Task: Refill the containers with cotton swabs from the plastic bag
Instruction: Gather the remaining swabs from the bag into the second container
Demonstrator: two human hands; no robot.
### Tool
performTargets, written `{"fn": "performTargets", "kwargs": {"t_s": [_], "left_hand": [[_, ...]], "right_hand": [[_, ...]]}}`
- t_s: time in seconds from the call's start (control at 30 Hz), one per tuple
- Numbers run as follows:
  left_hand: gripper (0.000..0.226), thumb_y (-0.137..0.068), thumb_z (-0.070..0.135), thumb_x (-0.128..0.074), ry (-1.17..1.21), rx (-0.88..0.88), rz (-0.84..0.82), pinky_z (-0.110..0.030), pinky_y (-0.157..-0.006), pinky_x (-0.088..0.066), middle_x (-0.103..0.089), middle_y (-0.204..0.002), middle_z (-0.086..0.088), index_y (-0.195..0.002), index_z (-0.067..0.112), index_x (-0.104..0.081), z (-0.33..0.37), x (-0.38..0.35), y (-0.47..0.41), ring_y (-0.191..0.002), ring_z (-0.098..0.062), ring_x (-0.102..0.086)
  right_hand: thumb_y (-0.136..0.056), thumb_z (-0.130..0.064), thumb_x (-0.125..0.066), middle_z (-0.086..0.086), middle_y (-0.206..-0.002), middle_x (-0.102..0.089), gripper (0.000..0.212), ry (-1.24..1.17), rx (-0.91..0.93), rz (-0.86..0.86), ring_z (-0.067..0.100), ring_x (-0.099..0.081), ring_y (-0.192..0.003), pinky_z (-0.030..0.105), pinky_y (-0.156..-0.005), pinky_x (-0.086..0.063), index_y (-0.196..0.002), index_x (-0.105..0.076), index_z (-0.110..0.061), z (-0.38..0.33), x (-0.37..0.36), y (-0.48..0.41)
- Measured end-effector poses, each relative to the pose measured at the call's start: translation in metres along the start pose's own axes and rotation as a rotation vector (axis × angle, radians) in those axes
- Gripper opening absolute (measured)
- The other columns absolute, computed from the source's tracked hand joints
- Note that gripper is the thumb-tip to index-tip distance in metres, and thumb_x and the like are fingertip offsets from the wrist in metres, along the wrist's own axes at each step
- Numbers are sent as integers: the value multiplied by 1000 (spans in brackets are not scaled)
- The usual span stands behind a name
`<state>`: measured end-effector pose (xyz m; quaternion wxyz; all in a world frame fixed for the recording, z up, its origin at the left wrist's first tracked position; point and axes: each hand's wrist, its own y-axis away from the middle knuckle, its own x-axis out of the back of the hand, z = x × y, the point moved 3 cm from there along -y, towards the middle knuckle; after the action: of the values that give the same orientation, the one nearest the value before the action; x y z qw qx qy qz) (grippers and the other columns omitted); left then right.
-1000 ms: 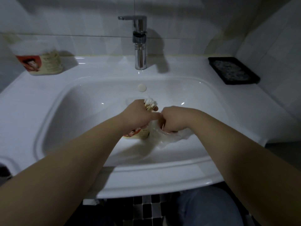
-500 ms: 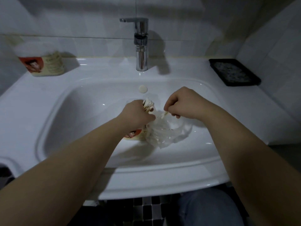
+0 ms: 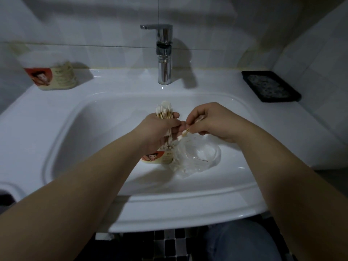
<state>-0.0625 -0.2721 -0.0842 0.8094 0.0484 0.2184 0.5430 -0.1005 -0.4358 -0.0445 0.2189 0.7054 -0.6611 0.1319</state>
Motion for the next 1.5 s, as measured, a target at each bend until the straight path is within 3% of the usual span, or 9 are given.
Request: {"fn": "performTargets", "kwargs": {"t_s": [0.27,0.47,0.63,0.8,0.97,1.07,1.2,1.37,1.5], "left_hand": [[26,-98,-7,-53,-74,80,-63,-43,-74,-63,-72,-100,-23,-123,-2,-59,-8,-2,-3,-83,-32,-73],[23,-99,-5,-50,-74,87,-55,-41,-76,-62,-71,-94,-20,-119,-3,-63,-9,-2,-3,-77,-27,-72],[25,-100,-3,-50,-42,98,-73,-35,-74,-65,-66,-89,-17,-120,-2,-65,-7,-2,-4,-76,-23,-67],[17,-102,3,-50,-9,99,-72,-37,-76,-65,-69,-89,-20,-108,-2,-66,-7,-6,-1,-77,-26,-71],[18,-105,8,-50,-12,115,-80,-29,-63,-62,-72,-79,-13,-113,3,-65,-6,-5,1,-67,-17,-73],[17,-105,11,-51,-55,98,-84,-28,-60,-57,-66,-69,-8,-114,7,-65,-6,-6,2,-61,-18,-66],[14,-104,16,-57,-58,97,-69,-24,-53,-51,-64,-66,-9,-102,7,-67,-6,-4,1,-57,-17,-61],[21,-102,22,-62,-133,128,22,-25,-52,-45,-56,-63,-4,-84,11,-61,-9,1,-4,-49,-16,-54],[23,-99,19,-65,-85,120,141,-22,-45,-42,-50,-63,-3,-79,14,-55,-6,7,-6,-44,-15,-45]], "right_hand": [[-78,7,-78,11,-77,-70,22,-16,-78,63,11,-65,-59,19,-56,-53,-95,-73,-6,8,-8,-6],[-82,14,-74,21,-90,-71,25,-339,-153,44,27,-72,-77,30,-74,-64,-104,-70,4,12,-18,-10],[-87,15,-67,27,-98,-71,23,-509,-149,43,28,-72,-77,27,-68,-62,-110,-68,13,14,-26,-14],[-85,4,-70,2,-72,-73,23,-143,-53,129,12,-66,-62,24,-58,-53,-93,-80,-15,16,-24,-18],[-91,-20,-71,-13,-98,-75,32,118,58,82,0,-69,-85,23,-83,-53,-118,-75,-36,16,-23,-18],[-97,-11,-54,-4,-104,-77,43,143,73,-73,-6,-67,-72,7,-65,-45,-132,-68,-33,10,-30,-14],[-94,-19,-56,-6,-116,-71,50,250,27,-20,2,-64,-89,18,-69,-45,-144,-56,-27,9,-29,-17],[-94,-32,-60,4,-83,-73,17,281,-81,53,17,-69,-61,28,-54,-54,-104,-67,-20,9,-20,-12],[-97,-12,-53,14,-76,-74,24,437,-275,-151,30,-73,-64,35,-61,-63,-88,-72,0,27,-25,-11]]}}
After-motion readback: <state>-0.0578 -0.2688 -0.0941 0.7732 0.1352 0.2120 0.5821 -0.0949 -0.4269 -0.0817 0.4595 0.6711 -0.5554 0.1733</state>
